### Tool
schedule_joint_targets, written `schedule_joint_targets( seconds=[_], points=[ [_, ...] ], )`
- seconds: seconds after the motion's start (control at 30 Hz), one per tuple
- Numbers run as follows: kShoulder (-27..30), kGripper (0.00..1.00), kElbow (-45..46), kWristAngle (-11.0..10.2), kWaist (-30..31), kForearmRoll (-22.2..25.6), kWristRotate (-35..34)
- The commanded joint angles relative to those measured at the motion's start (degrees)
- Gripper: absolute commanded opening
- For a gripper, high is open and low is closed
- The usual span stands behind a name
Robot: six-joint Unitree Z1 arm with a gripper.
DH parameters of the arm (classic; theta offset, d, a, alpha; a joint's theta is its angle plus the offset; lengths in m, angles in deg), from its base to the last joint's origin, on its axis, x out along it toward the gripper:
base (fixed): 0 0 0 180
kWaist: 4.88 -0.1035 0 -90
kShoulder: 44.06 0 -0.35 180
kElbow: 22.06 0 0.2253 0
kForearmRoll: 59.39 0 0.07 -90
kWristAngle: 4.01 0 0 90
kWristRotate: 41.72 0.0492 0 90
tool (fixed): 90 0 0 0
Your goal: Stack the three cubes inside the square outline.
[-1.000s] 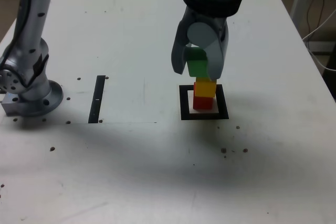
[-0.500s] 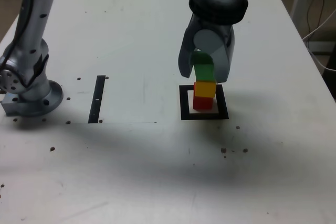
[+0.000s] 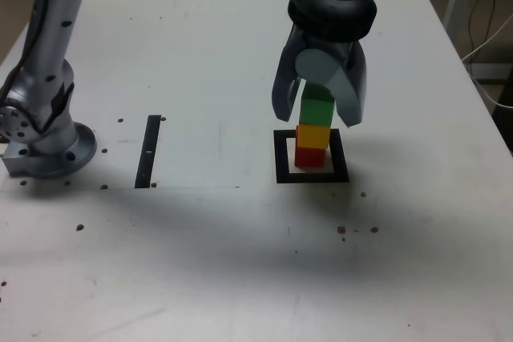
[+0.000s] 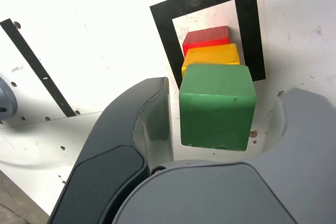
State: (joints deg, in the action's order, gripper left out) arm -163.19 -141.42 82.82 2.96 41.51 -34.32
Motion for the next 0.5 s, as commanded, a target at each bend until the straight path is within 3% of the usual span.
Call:
schedule_joint_targets(
  seconds=[0.0,0.33,0.47],
  points=[
    [0.30,1.00,0.18,-0.15,-0.20,-0.13,0.14],
    [7.48,1.00,4.27,-4.54,-0.51,-0.02,-0.68],
    [11.27,1.00,7.92,-5.23,-1.17,0.31,-1.92]
  ],
)
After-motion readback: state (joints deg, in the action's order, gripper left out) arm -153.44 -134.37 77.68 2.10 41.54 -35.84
